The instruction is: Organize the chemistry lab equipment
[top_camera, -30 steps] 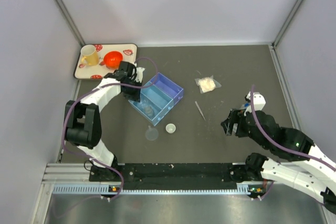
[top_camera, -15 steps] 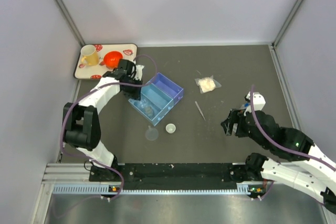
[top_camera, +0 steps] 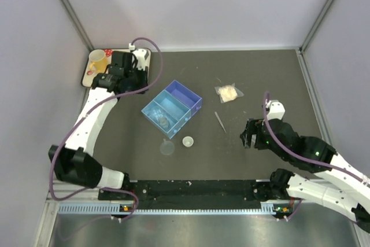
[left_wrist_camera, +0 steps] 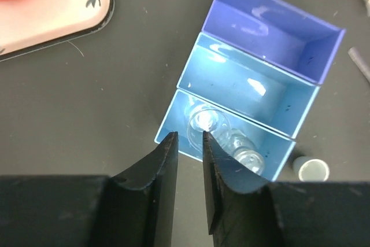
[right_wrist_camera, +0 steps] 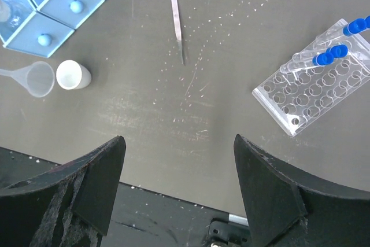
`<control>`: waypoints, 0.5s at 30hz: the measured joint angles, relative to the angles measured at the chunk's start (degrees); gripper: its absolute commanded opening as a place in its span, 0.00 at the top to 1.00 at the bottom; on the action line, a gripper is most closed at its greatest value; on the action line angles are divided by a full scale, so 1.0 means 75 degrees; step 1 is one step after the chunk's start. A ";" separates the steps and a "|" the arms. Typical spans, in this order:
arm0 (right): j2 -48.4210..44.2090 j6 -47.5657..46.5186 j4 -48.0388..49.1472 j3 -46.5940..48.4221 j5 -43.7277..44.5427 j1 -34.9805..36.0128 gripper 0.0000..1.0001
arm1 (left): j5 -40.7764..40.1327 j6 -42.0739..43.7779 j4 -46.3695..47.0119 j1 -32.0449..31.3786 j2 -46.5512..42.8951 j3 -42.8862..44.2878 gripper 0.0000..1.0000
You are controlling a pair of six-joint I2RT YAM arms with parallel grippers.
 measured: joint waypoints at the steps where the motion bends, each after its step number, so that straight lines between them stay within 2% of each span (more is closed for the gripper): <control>1: 0.0093 -0.0026 0.0029 0.0000 0.0006 0.0000 0.21 | -0.0003 -0.0050 -0.0012 0.0000 -0.0169 0.0026 0.66; 5: 0.0883 -0.0201 0.0329 0.0012 0.0245 0.0003 0.16 | 0.0152 -0.0344 -0.0052 -0.0003 -0.1055 0.0032 0.62; 11: 0.2632 -0.0577 0.0991 0.0370 0.0729 -0.0184 0.13 | 0.1434 -0.0734 0.0455 -0.0128 -0.2897 -0.0612 0.52; 12: 0.2932 -0.0673 0.1145 0.0484 0.0682 -0.0367 0.13 | 0.1635 -0.0796 0.0577 -0.0152 -0.3144 -0.0775 0.33; 13: 0.3235 -0.0764 0.1358 0.0615 0.0589 -0.0615 0.13 | 0.1891 -0.0886 0.0726 -0.0172 -0.3448 -0.0976 0.07; 14: 0.3518 -0.0848 0.1603 0.0717 0.0498 -0.0909 0.13 | 0.2124 -0.0947 0.0889 -0.0187 -0.3713 -0.1180 0.01; 15: 0.3800 -0.0927 0.1853 0.0790 0.0411 -0.1201 0.14 | 0.2369 -0.1032 0.1011 -0.0195 -0.3966 -0.1376 0.01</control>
